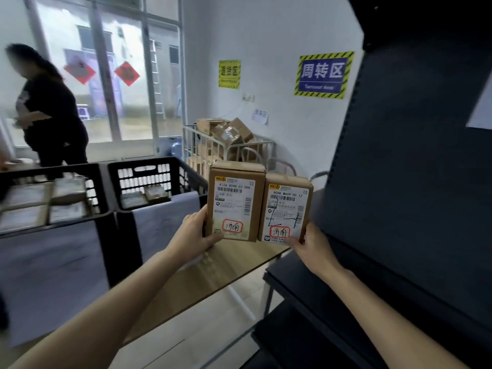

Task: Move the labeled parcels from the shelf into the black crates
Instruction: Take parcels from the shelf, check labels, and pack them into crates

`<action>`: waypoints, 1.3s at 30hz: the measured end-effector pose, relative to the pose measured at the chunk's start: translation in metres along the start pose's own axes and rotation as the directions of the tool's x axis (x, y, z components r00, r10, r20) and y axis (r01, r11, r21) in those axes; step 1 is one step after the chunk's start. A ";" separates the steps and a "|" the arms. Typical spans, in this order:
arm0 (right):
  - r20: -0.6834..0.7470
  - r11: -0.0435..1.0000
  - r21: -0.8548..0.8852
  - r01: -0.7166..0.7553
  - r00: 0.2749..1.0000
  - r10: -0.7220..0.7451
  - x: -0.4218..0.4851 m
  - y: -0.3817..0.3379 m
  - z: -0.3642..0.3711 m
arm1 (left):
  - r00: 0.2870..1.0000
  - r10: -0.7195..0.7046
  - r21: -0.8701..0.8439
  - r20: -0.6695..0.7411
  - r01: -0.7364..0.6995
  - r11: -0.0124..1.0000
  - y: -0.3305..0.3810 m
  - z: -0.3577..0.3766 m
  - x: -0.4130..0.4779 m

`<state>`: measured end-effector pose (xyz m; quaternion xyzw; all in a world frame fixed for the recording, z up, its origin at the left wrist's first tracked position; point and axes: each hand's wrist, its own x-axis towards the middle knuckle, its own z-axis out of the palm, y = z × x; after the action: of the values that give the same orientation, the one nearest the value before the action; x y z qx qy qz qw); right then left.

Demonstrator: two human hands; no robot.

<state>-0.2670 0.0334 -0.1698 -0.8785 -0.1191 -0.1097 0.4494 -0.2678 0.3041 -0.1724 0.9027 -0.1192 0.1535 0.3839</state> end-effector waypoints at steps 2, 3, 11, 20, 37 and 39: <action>0.024 0.999 0.006 0.040 0.999 -0.040 0.011 -0.015 0.031 | 0.999 -0.036 0.017 -0.015 0.037 0.999 -0.022 -0.025 -0.008; 0.039 0.998 0.011 0.057 0.998 -0.058 0.016 -0.024 0.046 | 0.998 -0.053 0.027 -0.026 0.054 0.998 -0.033 -0.037 -0.012; 0.187 0.987 0.048 0.154 0.969 -0.160 0.051 -0.073 0.141 | 0.976 -0.162 0.041 -0.144 0.169 0.985 -0.094 -0.113 -0.050; 0.318 0.951 0.156 0.266 0.898 -0.303 0.079 -0.109 0.219 | 0.927 -0.251 0.050 -0.277 0.275 0.960 -0.136 -0.162 -0.083; 0.345 0.902 0.348 0.257 0.859 -0.377 0.283 -0.103 0.297 | 0.781 -0.490 -0.114 -0.387 0.487 0.866 -0.208 -0.188 0.081; 0.353 0.905 0.338 0.258 0.857 -0.376 0.322 -0.098 0.299 | 0.772 -0.512 -0.150 -0.378 0.494 0.856 -0.222 -0.186 0.119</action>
<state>0.0333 0.3685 -0.1693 -0.7773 -0.3695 0.0216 0.5087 -0.1180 0.5786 -0.1519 0.8414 0.2053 0.2260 0.4459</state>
